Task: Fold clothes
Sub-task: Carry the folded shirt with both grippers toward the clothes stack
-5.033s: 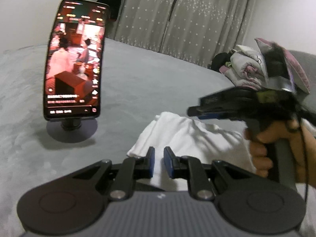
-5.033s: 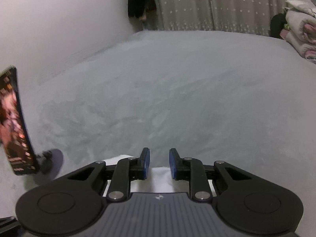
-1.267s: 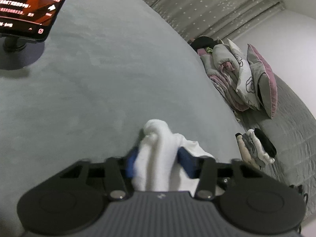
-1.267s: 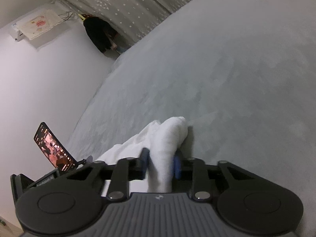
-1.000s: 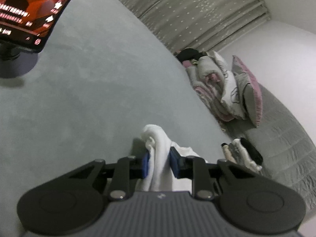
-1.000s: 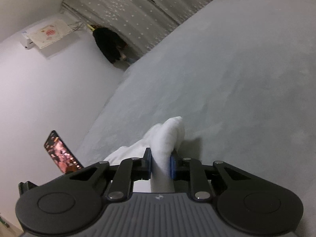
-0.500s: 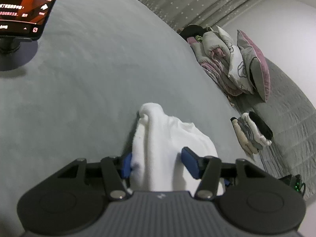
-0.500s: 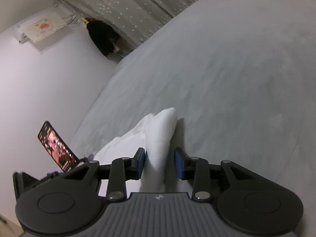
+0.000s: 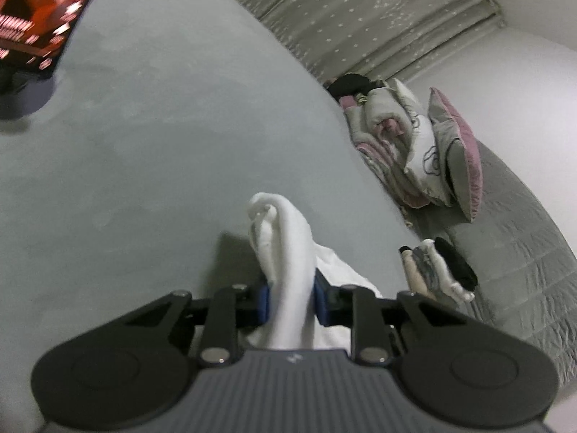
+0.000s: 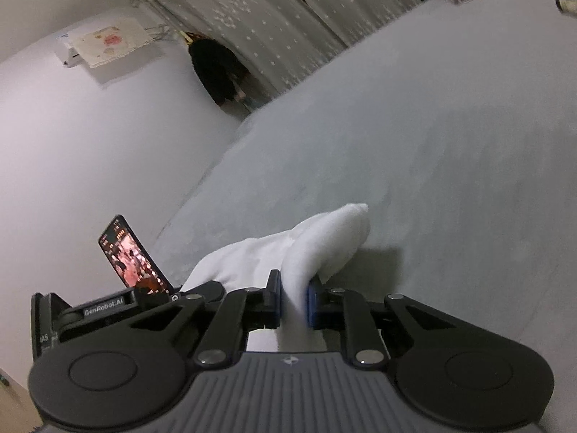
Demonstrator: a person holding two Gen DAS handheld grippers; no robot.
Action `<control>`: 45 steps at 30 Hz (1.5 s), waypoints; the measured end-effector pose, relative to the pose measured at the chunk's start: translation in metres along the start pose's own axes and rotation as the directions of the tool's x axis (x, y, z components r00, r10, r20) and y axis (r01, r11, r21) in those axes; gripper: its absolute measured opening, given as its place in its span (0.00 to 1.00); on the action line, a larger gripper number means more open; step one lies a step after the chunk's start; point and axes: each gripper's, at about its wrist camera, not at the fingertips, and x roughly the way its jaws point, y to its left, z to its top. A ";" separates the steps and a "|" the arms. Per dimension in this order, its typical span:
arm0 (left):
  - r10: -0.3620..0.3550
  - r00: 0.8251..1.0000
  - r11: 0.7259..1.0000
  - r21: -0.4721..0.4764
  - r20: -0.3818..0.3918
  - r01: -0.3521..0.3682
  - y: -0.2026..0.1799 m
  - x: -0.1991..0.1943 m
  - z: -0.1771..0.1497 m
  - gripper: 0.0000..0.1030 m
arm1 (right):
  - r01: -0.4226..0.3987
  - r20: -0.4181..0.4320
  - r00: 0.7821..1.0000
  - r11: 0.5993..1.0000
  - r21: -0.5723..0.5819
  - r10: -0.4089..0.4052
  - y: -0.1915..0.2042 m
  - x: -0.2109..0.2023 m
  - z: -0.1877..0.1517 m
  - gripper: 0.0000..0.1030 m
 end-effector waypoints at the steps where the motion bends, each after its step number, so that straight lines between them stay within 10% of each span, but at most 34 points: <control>1: -0.004 1.000 1.000 0.007 0.002 0.004 -0.007 0.002 0.000 0.21 | -0.003 0.012 1.000 1.000 -0.005 0.003 0.001 -0.005 0.004 0.16; 22: -0.056 0.998 0.989 0.140 -0.012 0.057 -0.137 0.053 -0.010 0.21 | 0.017 0.174 0.985 1.000 0.002 -0.017 -0.032 -0.091 0.072 0.16; 45: -0.169 0.981 0.959 0.215 -0.099 0.186 -0.307 0.230 -0.035 0.21 | 0.138 0.307 0.942 0.990 0.006 -0.133 -0.143 -0.194 0.218 0.16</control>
